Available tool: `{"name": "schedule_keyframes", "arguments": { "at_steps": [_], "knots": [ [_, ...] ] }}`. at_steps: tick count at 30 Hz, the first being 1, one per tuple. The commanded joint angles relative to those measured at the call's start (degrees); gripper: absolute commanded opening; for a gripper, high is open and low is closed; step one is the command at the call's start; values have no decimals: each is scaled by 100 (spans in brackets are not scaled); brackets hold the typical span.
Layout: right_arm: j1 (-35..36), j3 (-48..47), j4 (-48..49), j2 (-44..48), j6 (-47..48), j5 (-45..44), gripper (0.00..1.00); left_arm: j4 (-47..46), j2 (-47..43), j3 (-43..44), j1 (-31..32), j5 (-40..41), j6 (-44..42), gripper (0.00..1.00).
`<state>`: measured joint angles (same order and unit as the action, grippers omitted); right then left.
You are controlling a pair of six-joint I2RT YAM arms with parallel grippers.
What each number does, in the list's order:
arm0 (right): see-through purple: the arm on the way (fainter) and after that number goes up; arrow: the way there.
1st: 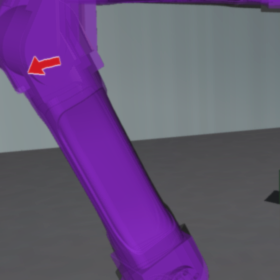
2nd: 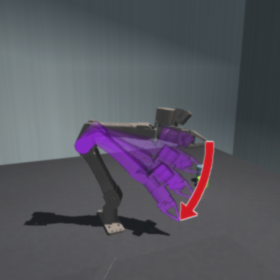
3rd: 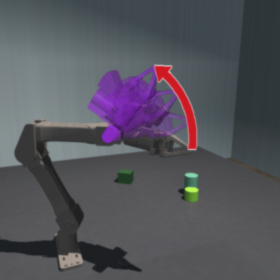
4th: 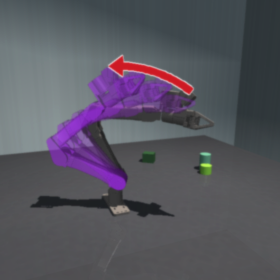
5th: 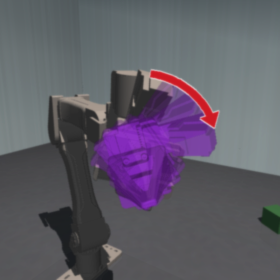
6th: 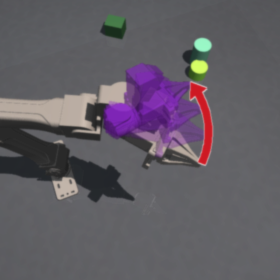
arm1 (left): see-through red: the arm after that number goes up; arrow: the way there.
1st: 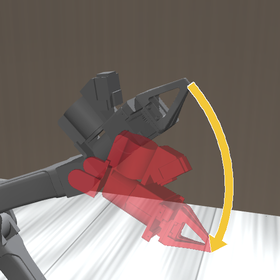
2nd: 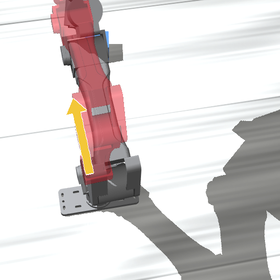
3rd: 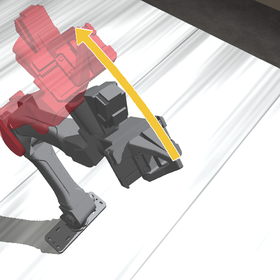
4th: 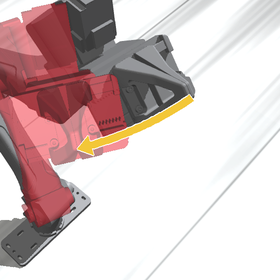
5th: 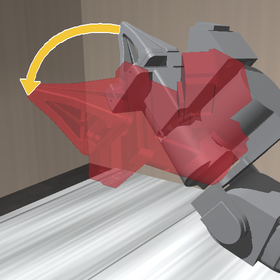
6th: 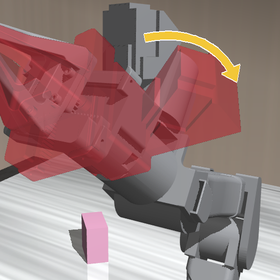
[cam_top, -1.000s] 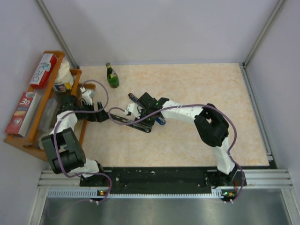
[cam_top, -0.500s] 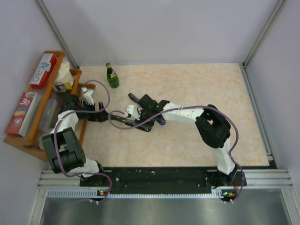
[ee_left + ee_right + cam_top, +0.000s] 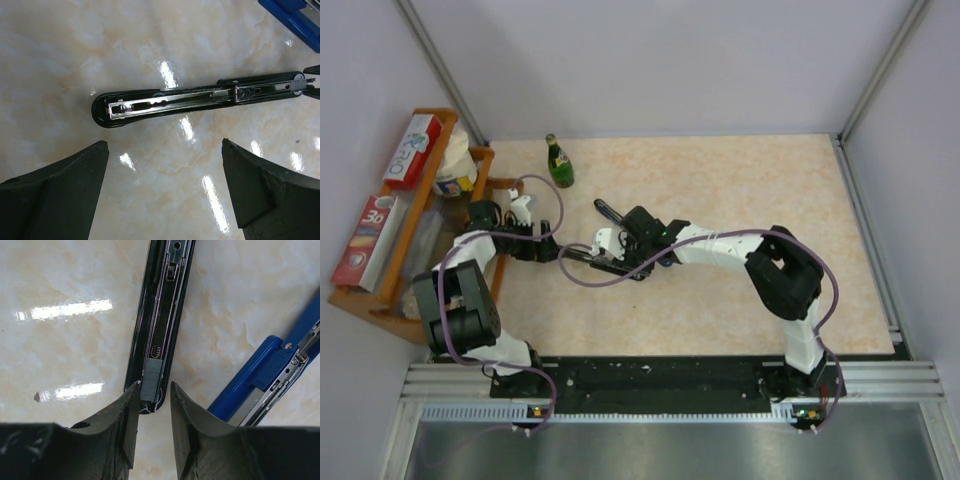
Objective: Load the staples into the stapler
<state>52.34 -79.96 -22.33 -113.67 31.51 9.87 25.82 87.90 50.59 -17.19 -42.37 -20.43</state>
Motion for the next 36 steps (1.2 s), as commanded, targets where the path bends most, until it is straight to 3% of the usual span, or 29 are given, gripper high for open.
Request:
{"name": "schedule_keyframes", "arguments": {
  "at_steps": [1,18,36],
  "knots": [
    [-101,403,-958,-209,119,-372,31,-411,43,188,-4,79,240,99],
    [-101,403,-958,-165,119,-266,30,-816,746,487,339,686,513,99],
    [-136,332,-949,-331,92,-257,26,-403,430,619,700,-166,566,99]
  ]
}}
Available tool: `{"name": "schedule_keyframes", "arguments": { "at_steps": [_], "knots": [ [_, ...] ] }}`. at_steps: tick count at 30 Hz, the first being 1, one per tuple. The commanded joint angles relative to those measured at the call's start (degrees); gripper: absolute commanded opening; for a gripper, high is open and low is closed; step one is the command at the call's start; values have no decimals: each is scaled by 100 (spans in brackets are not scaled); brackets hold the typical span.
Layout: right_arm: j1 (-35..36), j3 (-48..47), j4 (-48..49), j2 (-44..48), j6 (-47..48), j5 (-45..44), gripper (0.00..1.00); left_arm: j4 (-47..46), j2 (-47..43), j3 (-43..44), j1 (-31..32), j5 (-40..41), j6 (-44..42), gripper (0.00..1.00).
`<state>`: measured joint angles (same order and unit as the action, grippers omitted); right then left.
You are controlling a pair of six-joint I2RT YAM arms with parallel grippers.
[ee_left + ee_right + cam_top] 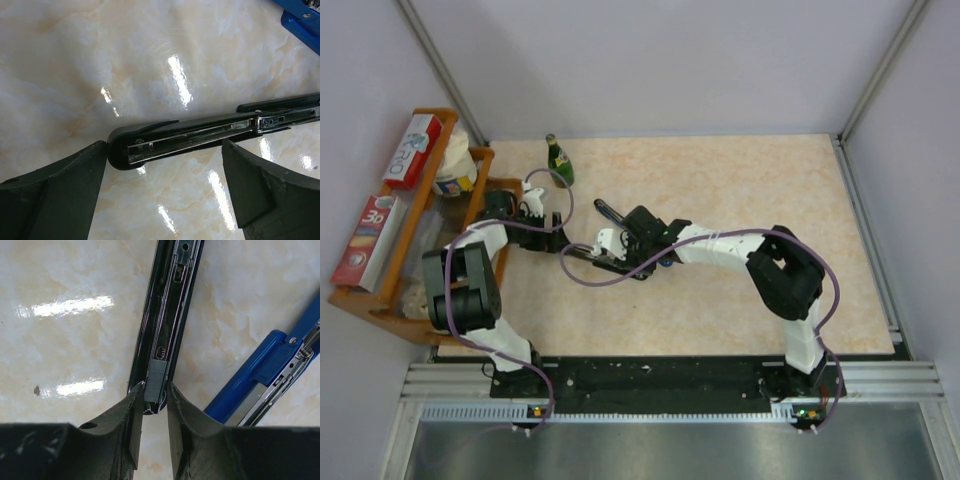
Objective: Load the staples into the stapler
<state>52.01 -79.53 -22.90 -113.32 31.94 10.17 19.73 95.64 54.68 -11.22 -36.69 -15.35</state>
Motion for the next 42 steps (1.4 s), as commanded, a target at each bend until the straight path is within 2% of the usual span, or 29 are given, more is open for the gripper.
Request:
{"name": "schedule_keyframes", "arguments": {
  "at_steps": [1,11,21,32,42],
  "knots": [
    [-121,271,-910,-384,49,-288,24,216,-387,219,103,-778,68,99],
    [-138,218,-901,-472,49,-244,21,444,-976,465,226,-1402,234,99],
    [-226,183,-901,-525,31,-165,21,515,-1205,403,1096,-1841,200,99],
    [-358,262,-690,-463,-21,-51,21,752,-1346,535,1324,-2905,-117,99],
    [-367,508,-365,-288,-4,19,20,682,-1240,711,1342,-3344,-91,99]
  ]
}}
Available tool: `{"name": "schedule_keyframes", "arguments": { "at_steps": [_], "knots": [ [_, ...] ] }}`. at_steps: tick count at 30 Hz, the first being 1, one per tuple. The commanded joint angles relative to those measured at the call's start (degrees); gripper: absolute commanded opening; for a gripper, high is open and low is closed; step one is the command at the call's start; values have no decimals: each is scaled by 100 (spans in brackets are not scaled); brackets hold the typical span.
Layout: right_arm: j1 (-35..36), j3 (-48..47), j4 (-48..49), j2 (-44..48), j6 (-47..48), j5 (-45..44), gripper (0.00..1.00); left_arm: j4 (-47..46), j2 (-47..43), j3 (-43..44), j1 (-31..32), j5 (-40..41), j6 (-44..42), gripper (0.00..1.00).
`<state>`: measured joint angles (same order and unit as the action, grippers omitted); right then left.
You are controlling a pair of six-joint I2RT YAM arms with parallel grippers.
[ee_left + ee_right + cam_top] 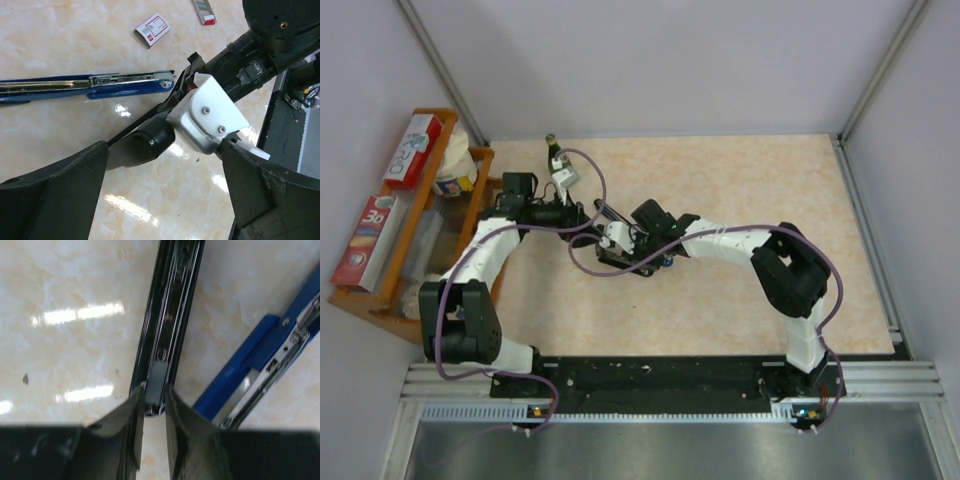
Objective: Load the staples into the stapler
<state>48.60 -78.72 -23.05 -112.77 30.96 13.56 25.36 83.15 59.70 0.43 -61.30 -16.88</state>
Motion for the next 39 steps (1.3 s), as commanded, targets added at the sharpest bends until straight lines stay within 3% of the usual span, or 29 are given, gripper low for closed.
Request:
{"name": "schedule_keyframes", "arguments": {
  "at_steps": [1,15,24,39],
  "knots": [
    [-35,462,-306,-316,94,-310,20,74,34,226,177,-962,123,99],
    [-272,761,107,1,42,50,20,-234,87,305,116,-1235,458,99],
    [-412,840,169,194,-90,419,20,-313,175,314,-446,-1437,537,99],
    [-501,990,117,475,-90,568,20,162,-177,42,-798,-1543,106,99]
  ]
}}
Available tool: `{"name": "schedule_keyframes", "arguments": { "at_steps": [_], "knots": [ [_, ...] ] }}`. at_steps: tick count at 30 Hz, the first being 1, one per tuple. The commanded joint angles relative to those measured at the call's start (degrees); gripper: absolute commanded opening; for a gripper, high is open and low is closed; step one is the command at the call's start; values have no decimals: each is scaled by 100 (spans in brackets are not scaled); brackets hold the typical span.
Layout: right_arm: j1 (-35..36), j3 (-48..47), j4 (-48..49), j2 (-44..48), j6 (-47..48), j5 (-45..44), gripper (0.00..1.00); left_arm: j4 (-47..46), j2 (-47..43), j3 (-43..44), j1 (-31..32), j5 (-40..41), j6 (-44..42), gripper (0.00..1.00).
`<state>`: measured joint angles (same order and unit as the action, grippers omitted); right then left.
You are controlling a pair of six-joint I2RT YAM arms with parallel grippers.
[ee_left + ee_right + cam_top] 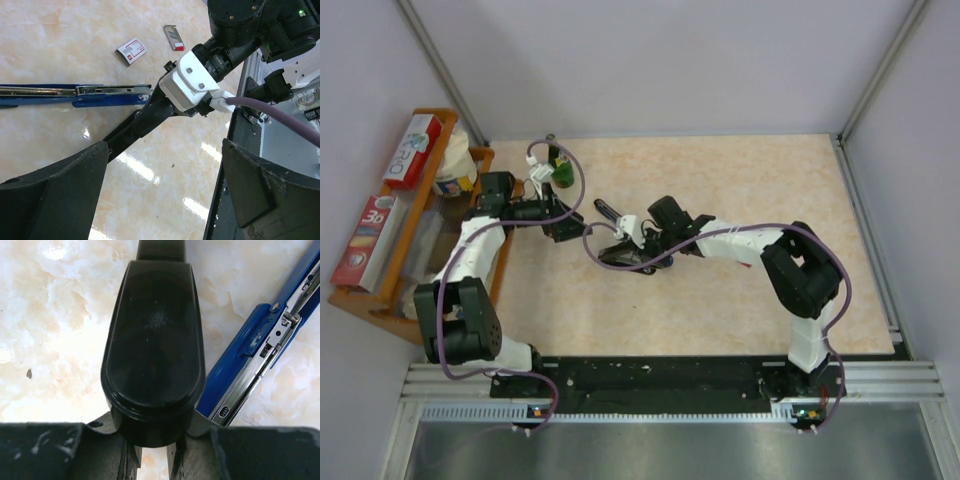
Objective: Load the staples into the stapler
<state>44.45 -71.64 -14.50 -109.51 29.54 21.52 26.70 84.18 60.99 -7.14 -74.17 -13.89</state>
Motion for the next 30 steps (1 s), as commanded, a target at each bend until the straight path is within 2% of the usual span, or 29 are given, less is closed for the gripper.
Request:
{"name": "schedule_keyframes", "arguments": {
  "at_steps": [1,13,19,30],
  "knots": [
    [-85,282,-764,150,69,-210,20,28,-280,-96,-42,-256,-202,99],
    [-85,141,-1248,115,70,-78,23,2,-139,-17,-51,-255,-158,99],
    [-76,141,-1266,325,-36,1,29,-33,-69,-79,-51,-308,-158,99],
    [187,80,-1266,326,-80,2,30,-60,-60,-61,-42,-282,-158,99]
  ]
}}
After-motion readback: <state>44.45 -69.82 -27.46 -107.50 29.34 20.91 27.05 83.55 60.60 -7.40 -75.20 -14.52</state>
